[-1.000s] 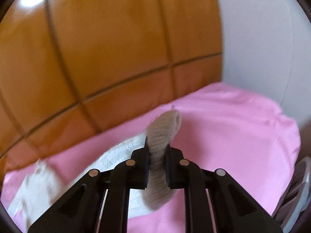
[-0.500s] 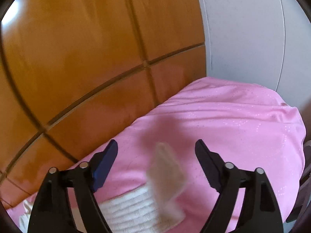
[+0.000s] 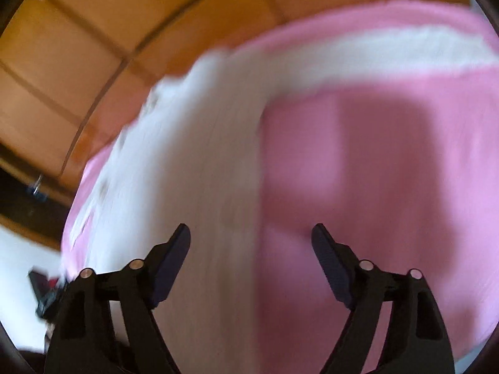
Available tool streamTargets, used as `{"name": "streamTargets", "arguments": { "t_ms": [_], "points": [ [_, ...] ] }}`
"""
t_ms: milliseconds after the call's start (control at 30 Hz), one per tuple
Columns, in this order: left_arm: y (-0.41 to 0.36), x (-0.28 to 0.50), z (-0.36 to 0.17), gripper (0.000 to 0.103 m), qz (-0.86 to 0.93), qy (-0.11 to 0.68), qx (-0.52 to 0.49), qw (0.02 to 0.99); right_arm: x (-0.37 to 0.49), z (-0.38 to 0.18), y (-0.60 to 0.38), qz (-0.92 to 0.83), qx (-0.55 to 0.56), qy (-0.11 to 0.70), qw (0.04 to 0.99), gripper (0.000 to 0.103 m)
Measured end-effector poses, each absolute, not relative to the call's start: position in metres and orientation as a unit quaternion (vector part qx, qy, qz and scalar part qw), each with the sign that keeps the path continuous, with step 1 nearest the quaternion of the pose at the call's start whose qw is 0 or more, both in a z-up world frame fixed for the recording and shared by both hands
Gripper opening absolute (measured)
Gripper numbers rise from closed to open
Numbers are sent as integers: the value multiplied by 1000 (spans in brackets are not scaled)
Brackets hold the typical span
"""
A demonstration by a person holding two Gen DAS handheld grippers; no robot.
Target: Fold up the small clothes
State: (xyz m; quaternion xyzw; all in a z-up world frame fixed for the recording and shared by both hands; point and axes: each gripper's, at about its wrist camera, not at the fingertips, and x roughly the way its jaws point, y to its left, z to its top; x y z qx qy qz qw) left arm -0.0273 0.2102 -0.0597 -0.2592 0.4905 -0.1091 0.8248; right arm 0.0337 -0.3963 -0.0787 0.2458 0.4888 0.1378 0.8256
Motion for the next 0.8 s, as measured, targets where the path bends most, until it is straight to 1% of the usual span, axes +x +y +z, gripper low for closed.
{"name": "streamTargets", "arguments": {
  "t_ms": [67,167,233,267,333,367,400,433,500,533,567,600,667,733,800],
  "points": [
    [199,-34,-63,62,-157,499,-250,815,4,-85,-378,152,240,490,824,76],
    [184,-43,-68,62,-210,506,-244,800,-25,-90,-363,188,245,511,802,70],
    [173,-46,-70,62,-240,504,-238,795,-39,-93,-352,202,226,520,798,62],
    [168,-46,-71,62,-244,504,-234,795,-45,-93,-346,201,217,522,800,55],
    [159,-44,-73,40,-256,502,-223,796,-48,-93,-340,203,213,526,798,34],
    [154,-40,-74,19,-262,503,-216,795,-45,-91,-341,205,207,529,797,11],
    [151,-39,-71,10,-260,499,-203,801,-43,-83,-338,205,190,528,802,12],
    [151,-38,-66,8,-261,492,-202,806,-46,-75,-334,206,185,518,809,11],
    [158,-40,-37,5,-288,451,-224,814,-52,-43,-337,219,185,482,828,11],
    [167,-43,-12,4,-305,417,-242,822,-54,-16,-336,225,177,450,846,11],
    [175,-44,6,4,-314,391,-254,827,-62,7,-339,231,176,422,859,8],
    [183,-48,26,3,-323,362,-268,832,-70,38,-345,244,181,377,875,6],
    [198,-55,54,2,-330,321,-286,841,-80,68,-352,253,184,329,891,6],
    [208,-56,54,2,-327,322,-314,831,-81,71,-352,244,193,321,894,6],
    [214,-57,37,2,-322,345,-333,816,-81,55,-351,225,200,339,891,6]
  ]
}}
